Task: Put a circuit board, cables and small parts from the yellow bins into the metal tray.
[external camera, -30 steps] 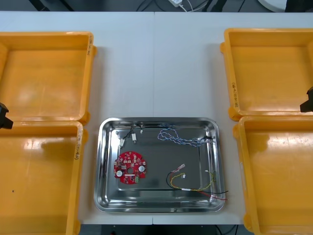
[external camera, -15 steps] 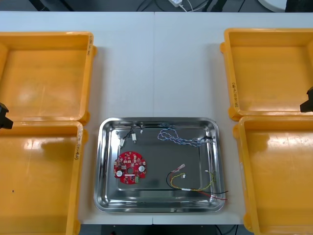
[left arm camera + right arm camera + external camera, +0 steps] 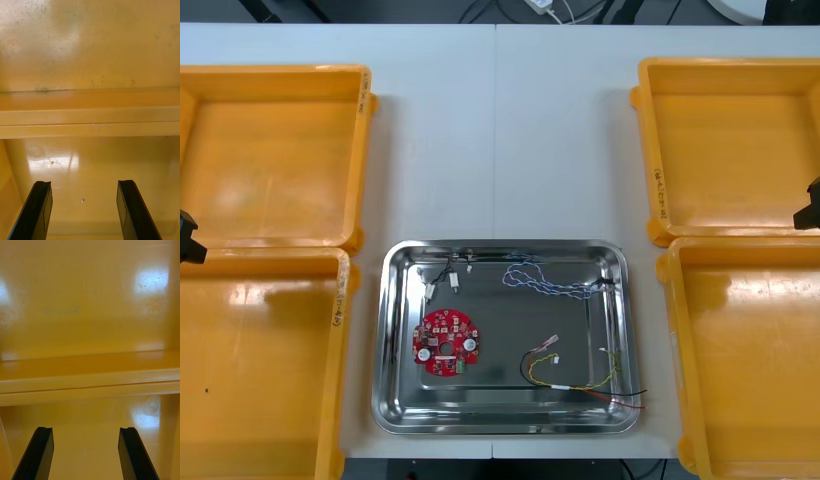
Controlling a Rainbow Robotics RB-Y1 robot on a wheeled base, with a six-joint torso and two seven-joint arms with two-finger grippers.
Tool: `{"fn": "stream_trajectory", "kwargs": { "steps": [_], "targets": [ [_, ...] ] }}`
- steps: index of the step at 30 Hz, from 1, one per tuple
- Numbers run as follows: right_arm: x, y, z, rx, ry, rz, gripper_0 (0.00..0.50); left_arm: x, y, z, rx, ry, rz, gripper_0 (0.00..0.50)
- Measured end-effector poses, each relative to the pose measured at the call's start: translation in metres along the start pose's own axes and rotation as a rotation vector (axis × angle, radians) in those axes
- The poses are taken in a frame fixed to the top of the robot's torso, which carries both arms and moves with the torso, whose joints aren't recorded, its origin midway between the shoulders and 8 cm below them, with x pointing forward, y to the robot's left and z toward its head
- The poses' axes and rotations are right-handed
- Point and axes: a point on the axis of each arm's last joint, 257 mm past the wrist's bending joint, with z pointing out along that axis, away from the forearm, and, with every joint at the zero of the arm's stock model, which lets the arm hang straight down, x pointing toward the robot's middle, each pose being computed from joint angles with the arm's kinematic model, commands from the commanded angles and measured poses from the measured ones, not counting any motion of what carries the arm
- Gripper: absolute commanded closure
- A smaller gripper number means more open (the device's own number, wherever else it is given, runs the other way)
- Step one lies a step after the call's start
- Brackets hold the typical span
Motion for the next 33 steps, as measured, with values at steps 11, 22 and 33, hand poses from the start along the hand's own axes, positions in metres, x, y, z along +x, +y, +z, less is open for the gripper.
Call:
{"fn": "stream_trajectory", "kwargs": {
  "steps": [11, 22, 33],
  "targets": [
    [0.0, 0.0, 0.0, 0.0, 0.0, 0.0, 0.0, 0.0, 0.0, 0.0, 0.0, 0.0, 0.0, 0.0],
    [0.0, 0.0, 0.0, 0.0, 0.0, 0.0, 0.0, 0.0, 0.0, 0.0, 0.0, 0.0, 0.0, 0.0],
    [0.0, 0.0, 0.0, 0.0, 0.0, 0.0, 0.0, 0.0, 0.0, 0.0, 0.0, 0.0, 0.0, 0.0]
  ]
}}
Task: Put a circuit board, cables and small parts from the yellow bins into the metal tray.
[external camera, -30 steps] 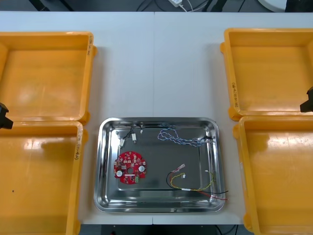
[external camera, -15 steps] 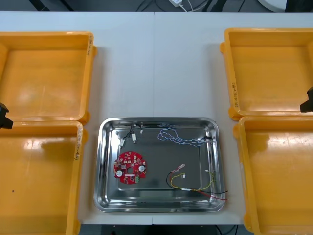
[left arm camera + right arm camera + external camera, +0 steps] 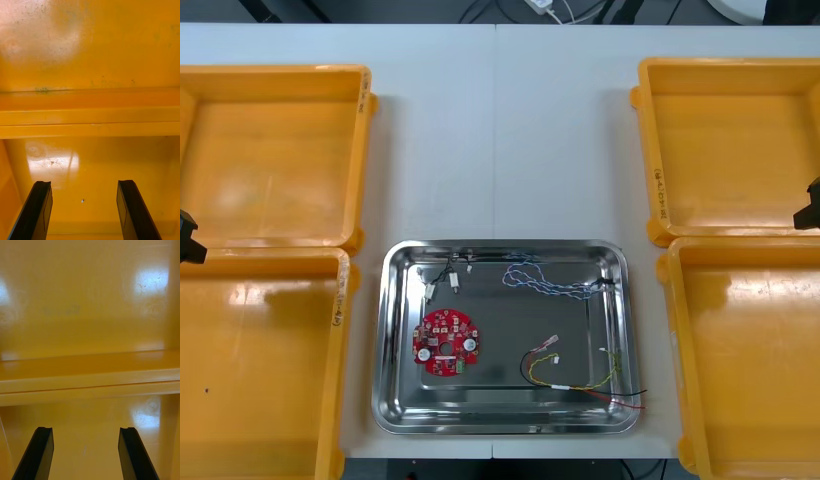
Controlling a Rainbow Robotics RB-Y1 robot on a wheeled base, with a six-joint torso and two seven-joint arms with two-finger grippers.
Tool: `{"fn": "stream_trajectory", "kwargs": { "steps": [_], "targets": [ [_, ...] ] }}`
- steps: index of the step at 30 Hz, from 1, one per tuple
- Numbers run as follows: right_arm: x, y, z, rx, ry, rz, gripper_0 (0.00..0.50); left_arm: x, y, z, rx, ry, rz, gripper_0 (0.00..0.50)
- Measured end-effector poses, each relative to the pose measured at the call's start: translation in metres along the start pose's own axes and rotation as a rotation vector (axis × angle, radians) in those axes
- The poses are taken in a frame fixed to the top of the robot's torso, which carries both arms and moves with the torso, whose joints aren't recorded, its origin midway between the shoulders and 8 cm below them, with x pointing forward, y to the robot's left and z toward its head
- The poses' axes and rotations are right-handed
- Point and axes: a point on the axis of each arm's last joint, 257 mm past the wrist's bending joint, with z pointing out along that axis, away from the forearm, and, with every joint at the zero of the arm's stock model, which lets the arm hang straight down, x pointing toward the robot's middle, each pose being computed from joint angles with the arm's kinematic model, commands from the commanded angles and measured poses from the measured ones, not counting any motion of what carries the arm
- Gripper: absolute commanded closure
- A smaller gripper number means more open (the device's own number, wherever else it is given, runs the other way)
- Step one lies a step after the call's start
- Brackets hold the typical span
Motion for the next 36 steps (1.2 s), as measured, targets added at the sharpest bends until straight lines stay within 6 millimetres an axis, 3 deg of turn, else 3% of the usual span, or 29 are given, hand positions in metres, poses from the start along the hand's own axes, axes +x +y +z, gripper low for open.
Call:
{"fn": "stream_trajectory", "kwargs": {
  "steps": [36],
  "targets": [
    [0.0, 0.0, 0.0, 0.0, 0.0, 0.0, 0.0, 0.0, 0.0, 0.0, 0.0, 0.0, 0.0, 0.0]
  ]
}}
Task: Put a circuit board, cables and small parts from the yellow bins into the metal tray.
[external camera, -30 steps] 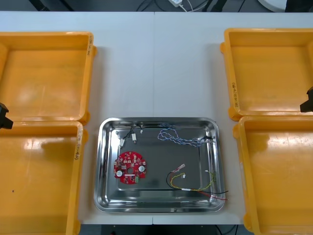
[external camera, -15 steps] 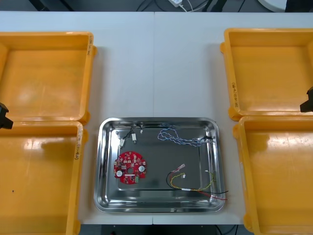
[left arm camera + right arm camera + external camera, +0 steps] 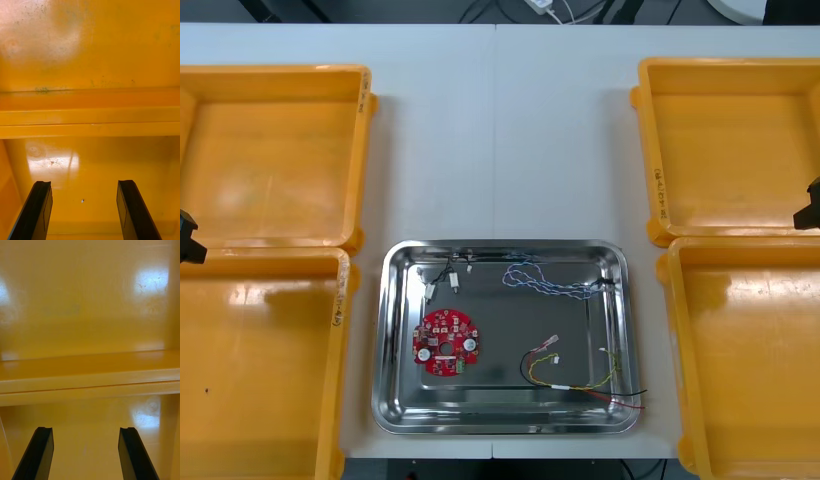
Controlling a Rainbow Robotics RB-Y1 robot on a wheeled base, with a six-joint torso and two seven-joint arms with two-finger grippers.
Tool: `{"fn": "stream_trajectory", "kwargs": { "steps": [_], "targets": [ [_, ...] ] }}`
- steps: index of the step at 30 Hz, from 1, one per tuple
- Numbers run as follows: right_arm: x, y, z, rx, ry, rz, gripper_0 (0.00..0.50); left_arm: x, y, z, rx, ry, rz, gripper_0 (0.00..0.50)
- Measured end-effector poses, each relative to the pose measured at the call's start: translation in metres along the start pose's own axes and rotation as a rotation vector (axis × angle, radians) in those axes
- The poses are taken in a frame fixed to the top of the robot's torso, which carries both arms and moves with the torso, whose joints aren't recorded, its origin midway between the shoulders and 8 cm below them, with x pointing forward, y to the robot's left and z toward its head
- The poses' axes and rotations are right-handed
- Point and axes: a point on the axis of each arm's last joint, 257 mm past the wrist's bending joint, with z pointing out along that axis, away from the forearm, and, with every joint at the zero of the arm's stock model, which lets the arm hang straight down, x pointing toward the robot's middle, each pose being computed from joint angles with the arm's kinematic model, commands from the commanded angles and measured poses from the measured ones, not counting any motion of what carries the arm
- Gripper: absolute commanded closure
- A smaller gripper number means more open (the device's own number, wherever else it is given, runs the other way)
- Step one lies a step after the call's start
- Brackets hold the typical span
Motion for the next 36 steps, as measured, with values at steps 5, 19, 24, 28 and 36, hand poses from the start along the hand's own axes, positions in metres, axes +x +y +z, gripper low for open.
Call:
{"fn": "stream_trajectory", "kwargs": {
  "steps": [5, 19, 24, 28, 36],
  "targets": [
    [0.0, 0.0, 0.0, 0.0, 0.0, 0.0, 0.0, 0.0, 0.0, 0.0, 0.0, 0.0, 0.0, 0.0],
    [0.0, 0.0, 0.0, 0.0, 0.0, 0.0, 0.0, 0.0, 0.0, 0.0, 0.0, 0.0, 0.0, 0.0],
    [0.0, 0.0, 0.0, 0.0, 0.0, 0.0, 0.0, 0.0, 0.0, 0.0, 0.0, 0.0, 0.0, 0.0],
    [0.0, 0.0, 0.0, 0.0, 0.0, 0.0, 0.0, 0.0, 0.0, 0.0, 0.0, 0.0, 0.0, 0.0],
    [0.0, 0.0, 0.0, 0.0, 0.0, 0.0, 0.0, 0.0, 0.0, 0.0, 0.0, 0.0, 0.0, 0.0]
  ]
}}
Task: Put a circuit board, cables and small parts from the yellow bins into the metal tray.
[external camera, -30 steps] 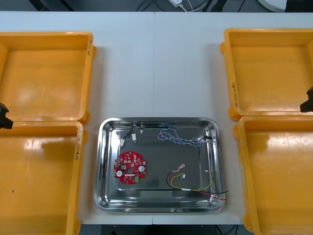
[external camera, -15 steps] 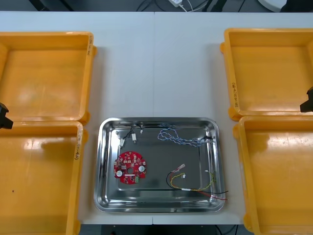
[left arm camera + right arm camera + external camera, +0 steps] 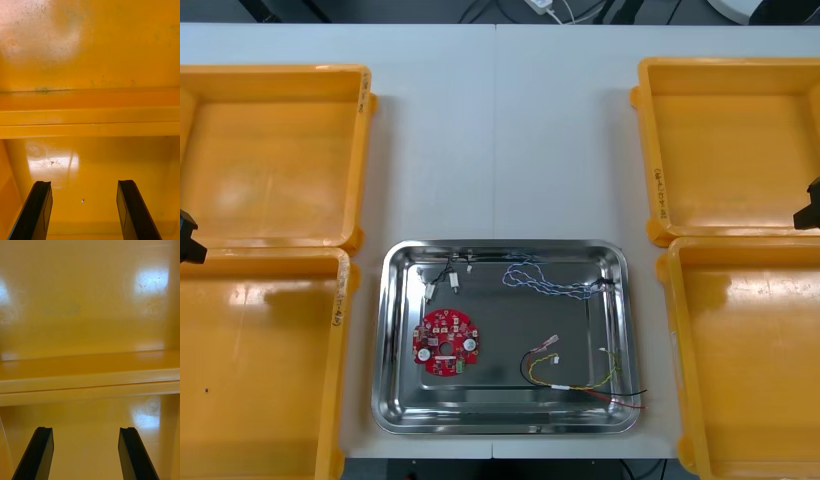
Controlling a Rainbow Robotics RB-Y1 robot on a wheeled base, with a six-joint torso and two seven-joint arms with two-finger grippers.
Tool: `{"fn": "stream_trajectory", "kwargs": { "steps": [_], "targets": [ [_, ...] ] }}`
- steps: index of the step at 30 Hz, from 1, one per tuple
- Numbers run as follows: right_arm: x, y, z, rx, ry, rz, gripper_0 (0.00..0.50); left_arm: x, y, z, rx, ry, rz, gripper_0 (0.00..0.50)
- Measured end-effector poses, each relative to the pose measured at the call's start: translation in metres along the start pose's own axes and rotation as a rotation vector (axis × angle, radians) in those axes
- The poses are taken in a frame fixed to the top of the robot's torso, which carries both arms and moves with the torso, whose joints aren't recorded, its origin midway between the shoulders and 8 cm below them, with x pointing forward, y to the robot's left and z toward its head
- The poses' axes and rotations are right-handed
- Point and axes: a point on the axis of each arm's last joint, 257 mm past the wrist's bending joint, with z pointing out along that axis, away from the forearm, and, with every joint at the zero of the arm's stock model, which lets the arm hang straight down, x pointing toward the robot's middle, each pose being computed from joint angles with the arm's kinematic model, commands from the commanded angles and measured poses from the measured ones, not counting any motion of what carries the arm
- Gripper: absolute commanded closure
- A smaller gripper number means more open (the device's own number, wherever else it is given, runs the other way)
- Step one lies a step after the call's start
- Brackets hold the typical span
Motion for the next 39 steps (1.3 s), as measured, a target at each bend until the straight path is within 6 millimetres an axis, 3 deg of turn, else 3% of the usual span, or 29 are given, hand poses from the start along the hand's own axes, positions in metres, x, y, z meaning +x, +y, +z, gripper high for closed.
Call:
{"fn": "stream_trajectory", "kwargs": {
  "steps": [39],
  "targets": [
    [0.0, 0.0, 0.0, 0.0, 0.0, 0.0, 0.0, 0.0, 0.0, 0.0, 0.0, 0.0, 0.0, 0.0]
  ]
}}
